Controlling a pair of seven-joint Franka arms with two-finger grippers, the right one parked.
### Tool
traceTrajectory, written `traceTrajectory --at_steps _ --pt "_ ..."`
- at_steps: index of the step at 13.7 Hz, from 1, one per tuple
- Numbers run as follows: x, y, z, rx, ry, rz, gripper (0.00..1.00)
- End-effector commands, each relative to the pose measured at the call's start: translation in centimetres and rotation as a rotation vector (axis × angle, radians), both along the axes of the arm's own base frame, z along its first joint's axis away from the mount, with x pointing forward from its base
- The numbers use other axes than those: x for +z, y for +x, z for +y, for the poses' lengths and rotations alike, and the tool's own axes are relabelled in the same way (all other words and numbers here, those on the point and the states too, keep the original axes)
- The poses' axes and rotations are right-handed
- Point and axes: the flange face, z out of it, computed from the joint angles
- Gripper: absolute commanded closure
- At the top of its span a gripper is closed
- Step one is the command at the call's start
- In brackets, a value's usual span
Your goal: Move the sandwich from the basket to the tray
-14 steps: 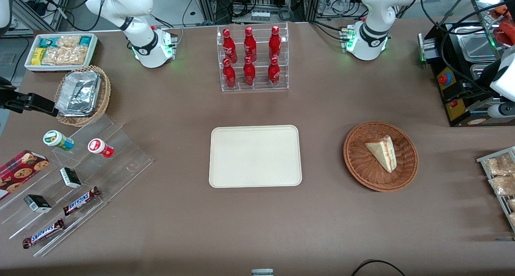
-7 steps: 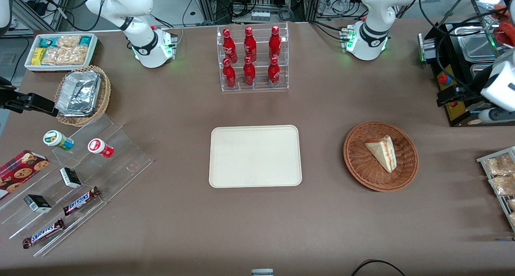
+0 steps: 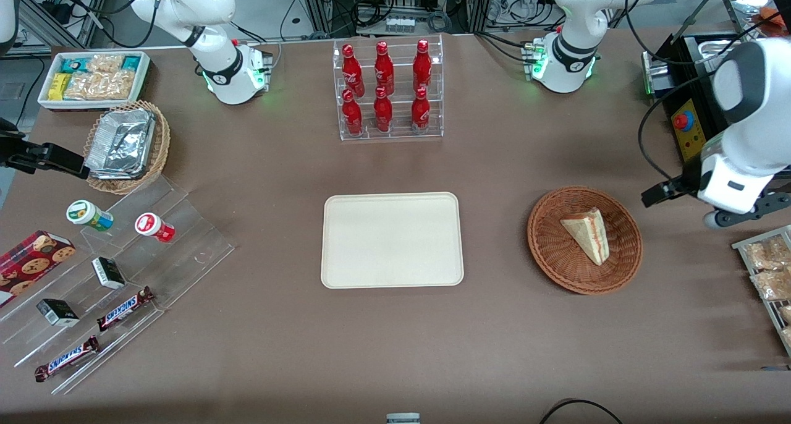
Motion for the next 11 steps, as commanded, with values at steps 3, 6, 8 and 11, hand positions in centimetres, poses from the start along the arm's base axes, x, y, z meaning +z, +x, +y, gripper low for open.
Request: traceTrajectory --at_steps 3,6,8,11 --pt "-3.4 -0.3 -2.3 0.12 0.013 -0.033 0.0" --pt "-6.4 -0.5 -3.1 0.105 0.012 -0.01 0.0" --pt "-8.0 -1.0 -3.1 0.104 0.014 0.015 0.0" --pt "-10.9 -1.1 -3.1 0.103 0.015 0.056 0.0"
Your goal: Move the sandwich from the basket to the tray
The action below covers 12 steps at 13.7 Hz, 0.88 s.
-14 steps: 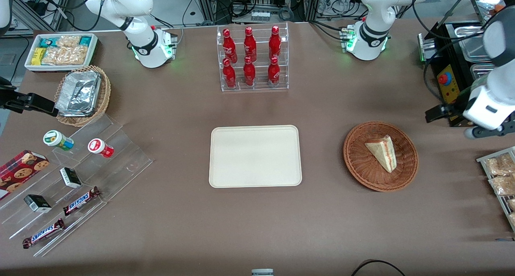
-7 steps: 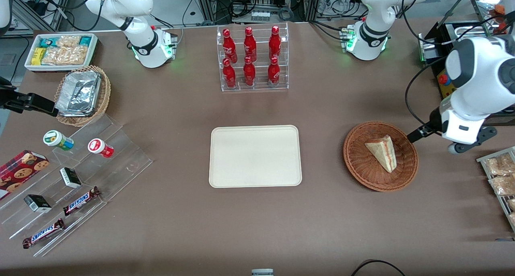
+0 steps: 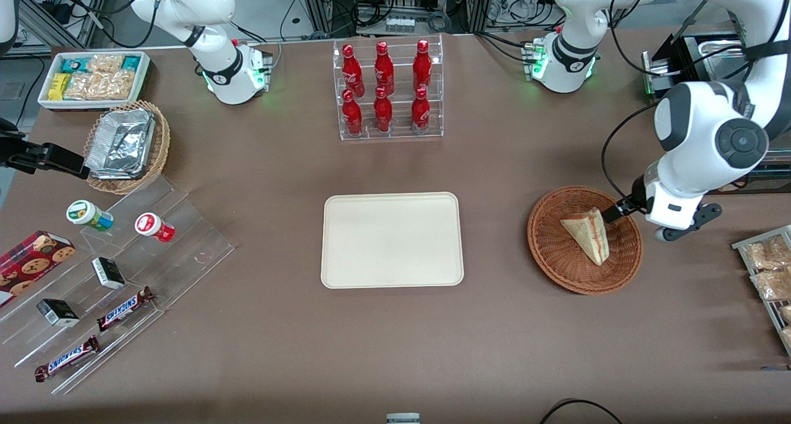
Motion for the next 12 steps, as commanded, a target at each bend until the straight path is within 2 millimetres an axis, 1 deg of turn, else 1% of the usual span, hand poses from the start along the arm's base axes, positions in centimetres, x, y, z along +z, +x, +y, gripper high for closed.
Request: traceTrajectory --at_steps 1,5,7,10,12 --pt "-2.0 -0.1 -0.1 0.008 0.011 0.016 0.0" --pt "-4.6 -0.1 -0.2 0.014 0.004 0.038 0.0" --pt "-5.5 -0.1 -0.2 0.018 -0.002 0.031 0.0" --pt "-6.2 0.0 -0.4 0.017 -0.006 0.028 0.0" --pt "-6.7 0.2 -1.2 0.022 -0.01 0.017 0.0"
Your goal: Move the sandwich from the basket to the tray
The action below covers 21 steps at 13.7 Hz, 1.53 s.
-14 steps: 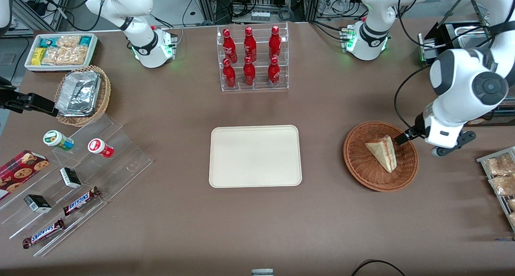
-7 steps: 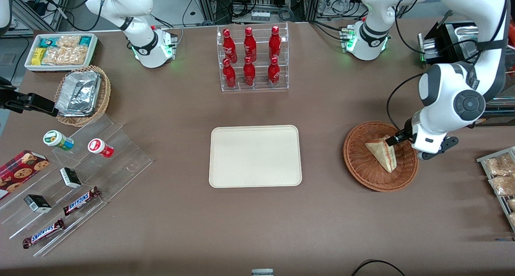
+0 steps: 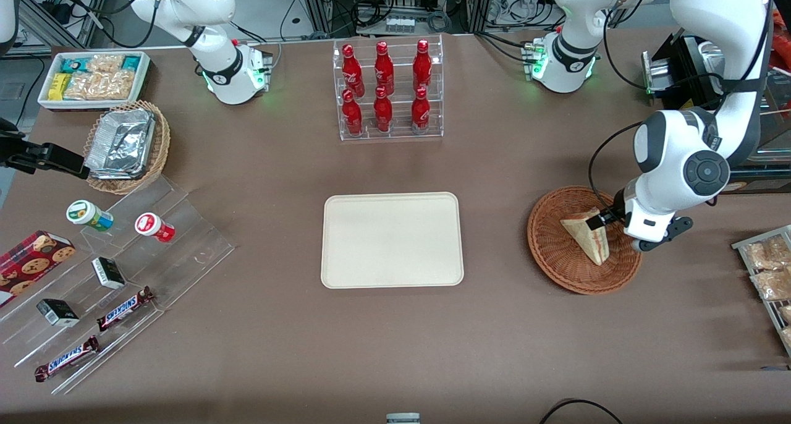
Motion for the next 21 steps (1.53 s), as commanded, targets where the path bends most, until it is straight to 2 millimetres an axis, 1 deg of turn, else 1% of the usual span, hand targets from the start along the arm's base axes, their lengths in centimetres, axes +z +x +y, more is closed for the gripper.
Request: traceTrajectory --at_steps 1,3,6,8,9,10,11,12,13,14,17,20,21 --pt "-0.8 0.0 -1.2 0.027 -0.002 -0.016 0.0" --pt "-1.3 0.2 -2.1 0.021 -0.008 -0.023 0.0" --pt "-2.2 0.2 -2.1 0.018 -0.009 -0.02 0.0" --pt "-3.2 0.2 -2.1 0.017 -0.01 -0.008 0.0" --pt "-3.4 0.1 -2.2 0.015 -0.011 -0.005 0.1" --pt "-3.3 0.1 -2.1 0.017 -0.01 -0.003 0.34" --pt "-3.3 0.1 -2.1 0.017 -0.01 -0.002 0.63" --pt "-3.4 0.0 -2.1 0.017 -0.01 0.001 0.82" --pt "-3.4 -0.1 -2.1 0.014 -0.008 0.004 0.97" --pt "-3.4 -0.1 -2.0 0.017 -0.009 0.007 1.0" --pt "-3.1 -0.2 -2.1 0.006 -0.003 0.019 1.0" --pt "-1.5 0.4 -2.2 -0.004 0.007 0.046 1.0" --pt "-0.5 0.6 -2.7 -0.014 0.009 0.047 1.0"
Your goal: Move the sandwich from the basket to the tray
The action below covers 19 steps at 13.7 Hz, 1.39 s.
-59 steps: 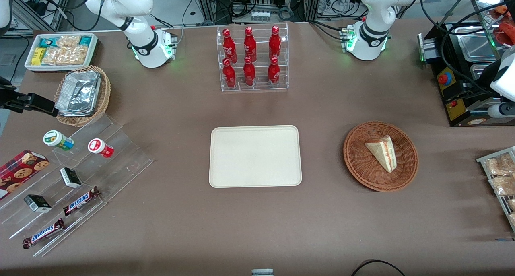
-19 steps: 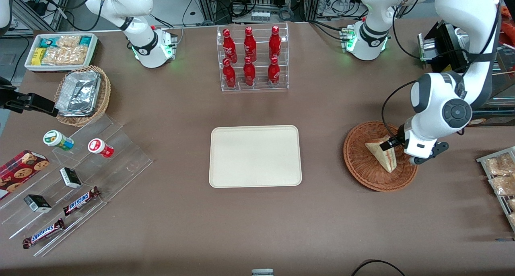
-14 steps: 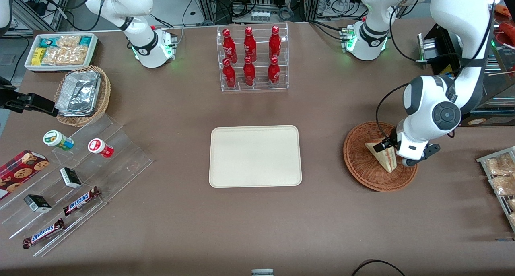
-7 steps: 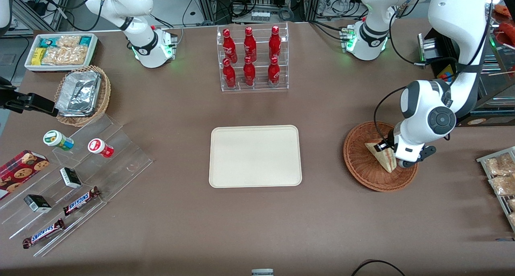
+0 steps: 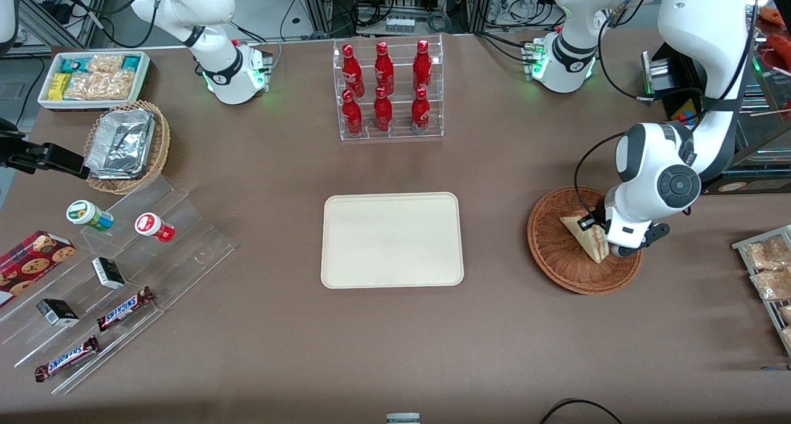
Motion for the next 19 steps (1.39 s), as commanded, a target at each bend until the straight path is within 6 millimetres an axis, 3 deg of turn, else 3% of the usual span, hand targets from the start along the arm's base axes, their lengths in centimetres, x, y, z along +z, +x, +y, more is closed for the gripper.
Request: traceTrajectory --at_steps 1,4,7,9,11,14,19 --pt "3.1 0.6 -1.3 -0.03 0.014 0.006 1.0" --pt "6.9 1.7 -3.8 -0.098 0.016 0.026 1.0" --pt "10.2 2.1 -8.6 -0.177 0.019 0.036 1.0" --pt "11.0 1.5 -12.6 -0.244 0.015 0.023 1.0" --pt "12.2 0.6 -17.9 -0.325 0.001 -0.009 1.0" --pt "12.4 -0.6 -24.6 -0.434 -0.025 -0.024 1.0" --pt "9.2 -3.0 -32.3 -0.584 -0.085 0.027 1.0"
